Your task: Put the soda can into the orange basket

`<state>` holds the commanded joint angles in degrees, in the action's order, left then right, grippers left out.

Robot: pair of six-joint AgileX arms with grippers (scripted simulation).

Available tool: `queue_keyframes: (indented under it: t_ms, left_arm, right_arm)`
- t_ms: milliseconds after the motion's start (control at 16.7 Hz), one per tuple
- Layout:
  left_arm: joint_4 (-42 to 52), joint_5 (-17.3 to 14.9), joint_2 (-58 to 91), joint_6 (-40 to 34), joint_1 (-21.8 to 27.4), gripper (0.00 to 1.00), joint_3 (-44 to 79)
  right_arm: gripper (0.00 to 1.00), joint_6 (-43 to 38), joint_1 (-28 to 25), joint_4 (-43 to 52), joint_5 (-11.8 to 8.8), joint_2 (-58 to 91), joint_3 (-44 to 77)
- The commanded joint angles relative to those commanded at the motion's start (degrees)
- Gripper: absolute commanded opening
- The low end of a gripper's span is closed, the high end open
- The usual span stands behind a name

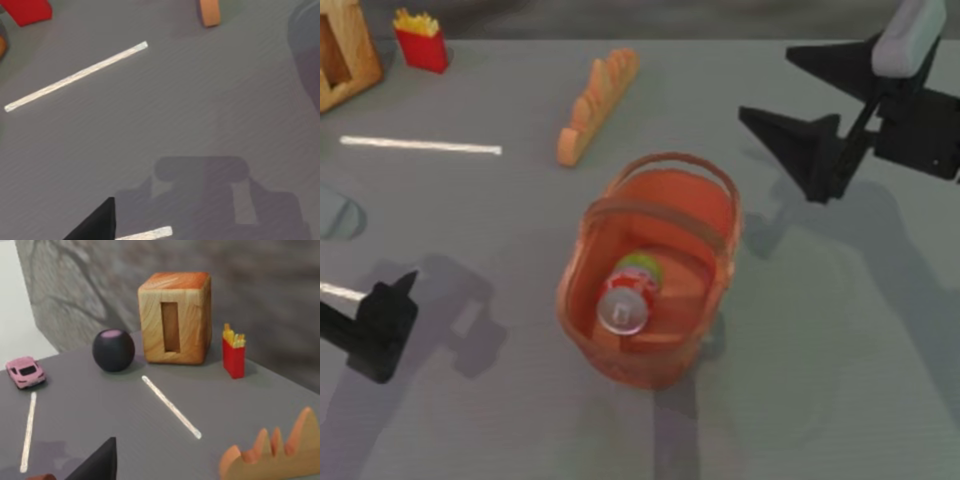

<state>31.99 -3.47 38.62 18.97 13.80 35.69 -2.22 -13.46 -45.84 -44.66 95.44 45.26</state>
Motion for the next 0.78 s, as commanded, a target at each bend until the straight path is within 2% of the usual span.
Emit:
queue_keyframes:
  t_ms: [540, 780]
  left_arm:
    - [37.89, -1.19, 52.33, 25.69, 15.76, 1.00, 45.87]
    - [49.00, -0.02, 71.08, 36.17, 21.19, 1.00, 66.22]
  right_arm:
    - [1.00, 1.24, 7.53, 23.97, 24.60, -51.10, -24.70]
    - [1.00, 1.74, 10.13, 33.80, 33.98, -71.94, -34.16]
